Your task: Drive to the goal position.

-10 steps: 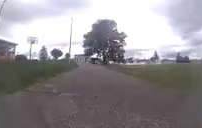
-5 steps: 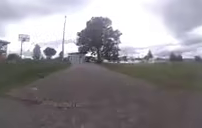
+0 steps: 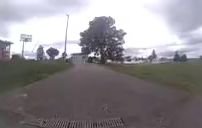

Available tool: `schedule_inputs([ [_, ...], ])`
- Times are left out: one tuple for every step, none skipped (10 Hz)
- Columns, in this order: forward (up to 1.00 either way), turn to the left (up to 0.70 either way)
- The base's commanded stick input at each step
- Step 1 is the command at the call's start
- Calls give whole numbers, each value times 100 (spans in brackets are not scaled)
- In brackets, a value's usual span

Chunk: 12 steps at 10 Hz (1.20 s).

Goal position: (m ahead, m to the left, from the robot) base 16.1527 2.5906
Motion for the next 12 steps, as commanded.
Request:
schedule_inputs([
  [100, 0],
  [100, 0],
  [100, 0],
  [100, 0],
  [100, 0],
  [100, 0],
  [100, 0],
  [100, 0],
  [100, 0],
  [100, 0],
  [100, 0],
  [100, 0],
])
